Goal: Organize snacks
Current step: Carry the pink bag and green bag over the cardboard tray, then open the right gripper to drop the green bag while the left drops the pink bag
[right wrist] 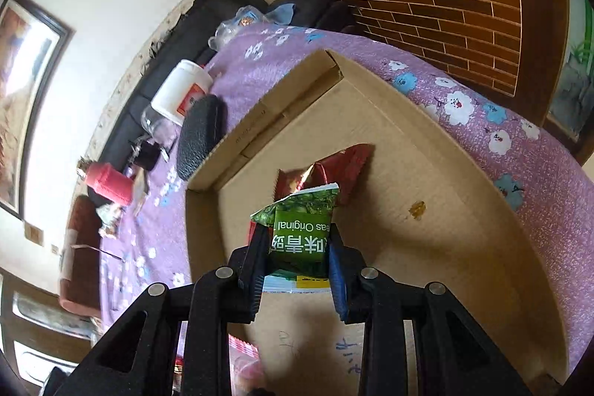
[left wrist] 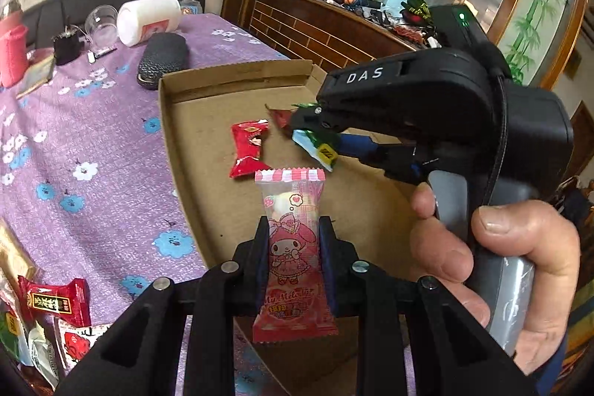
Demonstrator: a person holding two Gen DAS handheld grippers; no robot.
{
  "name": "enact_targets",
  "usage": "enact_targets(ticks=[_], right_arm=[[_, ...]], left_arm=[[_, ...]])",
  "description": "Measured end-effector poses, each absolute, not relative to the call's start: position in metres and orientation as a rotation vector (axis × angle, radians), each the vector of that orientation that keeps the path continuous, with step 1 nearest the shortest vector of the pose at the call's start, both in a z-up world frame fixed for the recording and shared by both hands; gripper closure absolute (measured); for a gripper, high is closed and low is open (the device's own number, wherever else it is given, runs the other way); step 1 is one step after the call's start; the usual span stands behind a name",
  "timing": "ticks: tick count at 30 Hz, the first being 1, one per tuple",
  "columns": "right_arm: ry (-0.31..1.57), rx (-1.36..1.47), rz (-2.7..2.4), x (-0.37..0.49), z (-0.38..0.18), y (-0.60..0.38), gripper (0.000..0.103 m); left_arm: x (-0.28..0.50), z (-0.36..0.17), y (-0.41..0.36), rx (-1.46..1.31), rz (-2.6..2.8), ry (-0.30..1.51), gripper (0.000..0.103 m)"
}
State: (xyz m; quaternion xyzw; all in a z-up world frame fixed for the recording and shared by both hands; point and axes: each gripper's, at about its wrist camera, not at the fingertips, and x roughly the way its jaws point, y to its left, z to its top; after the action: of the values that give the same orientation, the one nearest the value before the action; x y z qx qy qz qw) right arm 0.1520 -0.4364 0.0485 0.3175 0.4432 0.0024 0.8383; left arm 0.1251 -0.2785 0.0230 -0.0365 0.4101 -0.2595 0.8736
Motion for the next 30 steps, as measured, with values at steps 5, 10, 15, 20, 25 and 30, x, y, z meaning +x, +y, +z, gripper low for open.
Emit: enact_targets(ticks=[5, 10, 15, 20, 25, 30], right_arm=[[0.970, 0.646, -0.007, 0.154, 0.041, -0.433, 0.072], [0.986, 0.643, 0.002, 0.157, 0.038, -0.429, 0.071], [0.987, 0.641, -0.004, 0.156, 0.038, -0.428, 0.071], [0.969, 0.627, -0.006, 0.155, 0.044, -0.426, 0.060], [0.901, 0.641, -0.001, 0.147, 0.056, -0.428, 0.059], [0.733, 0.613, 0.041, 0.132, 0.084, -0.420, 0.059]], left_arm=[[0.125, 0.019, -0.275, -0.088, -0.561, 0.868, 0.080], [0.124, 0.017, -0.276, -0.081, -0.560, 0.868, 0.080], [0.128, 0.011, -0.274, -0.089, -0.554, 0.884, 0.080], [0.129, 0.010, -0.272, -0.105, -0.557, 0.887, 0.074], [0.127, 0.016, -0.270, -0.110, -0.543, 0.868, 0.072], [0.123, 0.030, -0.266, -0.112, -0.512, 0.828, 0.072]])
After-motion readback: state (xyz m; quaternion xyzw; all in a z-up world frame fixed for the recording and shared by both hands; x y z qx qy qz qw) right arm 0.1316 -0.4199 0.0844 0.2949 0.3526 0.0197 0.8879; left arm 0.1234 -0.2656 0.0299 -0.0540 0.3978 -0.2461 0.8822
